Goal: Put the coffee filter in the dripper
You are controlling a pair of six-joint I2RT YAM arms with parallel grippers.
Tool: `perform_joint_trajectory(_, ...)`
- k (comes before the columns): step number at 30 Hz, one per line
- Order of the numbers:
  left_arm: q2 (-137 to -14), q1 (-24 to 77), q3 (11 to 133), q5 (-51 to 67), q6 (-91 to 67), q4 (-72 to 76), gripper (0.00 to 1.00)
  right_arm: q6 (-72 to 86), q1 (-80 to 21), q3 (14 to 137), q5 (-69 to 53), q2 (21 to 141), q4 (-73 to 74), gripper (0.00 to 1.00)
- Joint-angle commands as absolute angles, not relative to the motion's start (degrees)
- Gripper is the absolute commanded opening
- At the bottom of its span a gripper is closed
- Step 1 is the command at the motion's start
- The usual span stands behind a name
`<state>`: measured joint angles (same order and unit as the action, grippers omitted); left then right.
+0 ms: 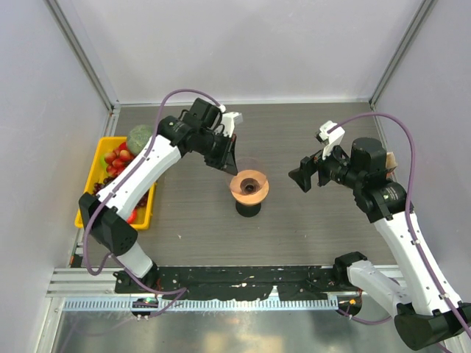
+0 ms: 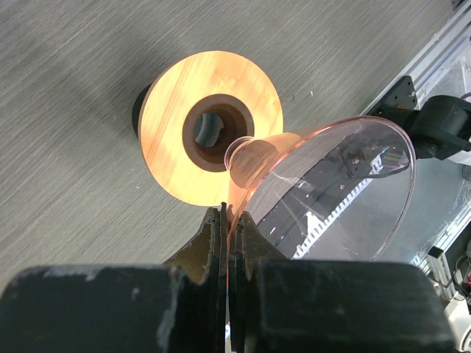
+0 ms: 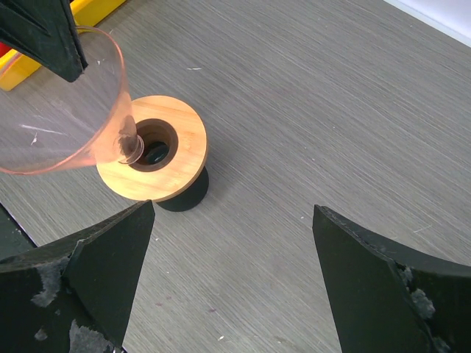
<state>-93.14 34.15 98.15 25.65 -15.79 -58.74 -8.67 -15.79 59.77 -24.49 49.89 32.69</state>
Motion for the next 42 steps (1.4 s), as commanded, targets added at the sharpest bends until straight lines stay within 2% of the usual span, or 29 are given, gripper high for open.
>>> perform_joint_trajectory(1,-93.9,34.4,101.4,27.1,-14.9,-58.9,0.02,-7.8,-15.8,59.2,-24.2,49.2,29.8,0.96)
perform_joint_trajectory(23,-99.4,34.7,104.5,24.3,-14.1,-59.6,0.08,-8.0,-15.8,57.7,-24.4,48.3,29.4,0.96)
perform_joint_trajectory(27,-99.8,34.8,104.4,24.4,-14.1,-59.5,0.14,-8.1,-15.8,57.6,-24.6,48.3,29.4,0.95)
perform_joint_trajectory(30,-99.8,34.8,104.5,24.9,-14.4,-59.4,0.25,-8.1,-15.8,57.6,-24.6,48.4,29.4,0.96)
perform_joint_trajectory(35,-97.8,34.5,105.5,23.8,-13.9,-59.9,0.51,-7.8,-15.8,58.0,-25.3,48.8,29.5,0.95)
perform_joint_trajectory(38,-95.4,33.1,105.6,24.2,-13.1,-60.2,0.54,-7.5,-15.8,58.5,-27.3,49.2,29.4,0.95)
perform_joint_trajectory(39,-94.2,32.3,105.3,24.7,-13.0,-59.9,0.58,-7.1,-15.8,58.6,-28.0,49.3,29.4,0.96)
perform_joint_trajectory(42,-89.4,28.6,102.1,27.2,-14.1,-55.6,0.58,-6.2,-15.8,58.9,-29.8,50.1,27.9,0.96)
